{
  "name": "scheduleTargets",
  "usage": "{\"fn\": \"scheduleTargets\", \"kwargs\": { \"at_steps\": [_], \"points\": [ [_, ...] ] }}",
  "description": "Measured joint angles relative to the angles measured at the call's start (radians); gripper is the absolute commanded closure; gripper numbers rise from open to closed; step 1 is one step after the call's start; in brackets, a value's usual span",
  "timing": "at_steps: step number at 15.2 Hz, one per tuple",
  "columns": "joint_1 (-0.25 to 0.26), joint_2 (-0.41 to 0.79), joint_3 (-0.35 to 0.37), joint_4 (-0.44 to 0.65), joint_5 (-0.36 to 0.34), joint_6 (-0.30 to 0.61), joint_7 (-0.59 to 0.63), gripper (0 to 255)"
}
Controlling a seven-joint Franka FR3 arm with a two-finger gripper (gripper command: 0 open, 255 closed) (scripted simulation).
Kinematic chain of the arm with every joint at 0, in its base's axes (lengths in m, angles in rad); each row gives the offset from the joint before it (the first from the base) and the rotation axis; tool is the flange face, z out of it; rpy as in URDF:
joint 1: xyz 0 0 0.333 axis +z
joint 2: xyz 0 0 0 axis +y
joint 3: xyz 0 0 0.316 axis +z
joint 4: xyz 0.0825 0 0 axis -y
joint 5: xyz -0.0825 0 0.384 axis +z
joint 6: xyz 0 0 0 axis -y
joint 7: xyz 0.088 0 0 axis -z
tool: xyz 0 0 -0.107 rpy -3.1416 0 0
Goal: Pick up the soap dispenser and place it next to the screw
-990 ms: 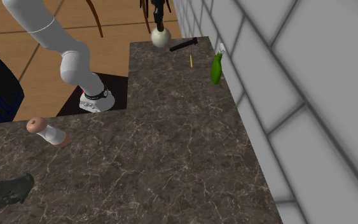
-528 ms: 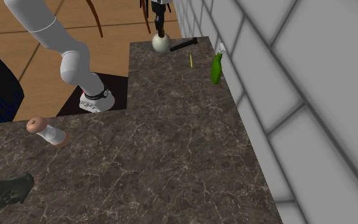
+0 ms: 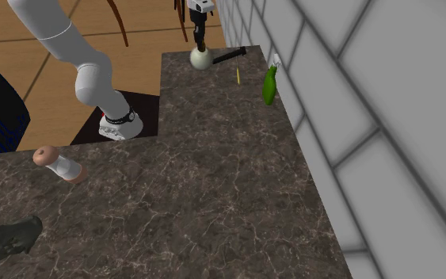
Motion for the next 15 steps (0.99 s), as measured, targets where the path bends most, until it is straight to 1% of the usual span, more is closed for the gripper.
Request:
{"fn": "scheduleTargets", "kwargs": {
  "at_steps": [3,4,10,12,15],
  "points": [
    [0.000,0.000,0.000,0.000,0.000,0.001,0.000,255],
    [0.000,0.000,0.000,0.000,0.000,0.001,0.000,0],
    [0.000,0.001,0.000,-0.001,0.000,0.001,0.001,0],
    [0.001,-0.015,-0.001,0.026,0.008,-0.038,-0.004,0],
    [0.002,-0.022,-0.002,0.095,0.011,-0.113,-0.009,0]
  ]
}}
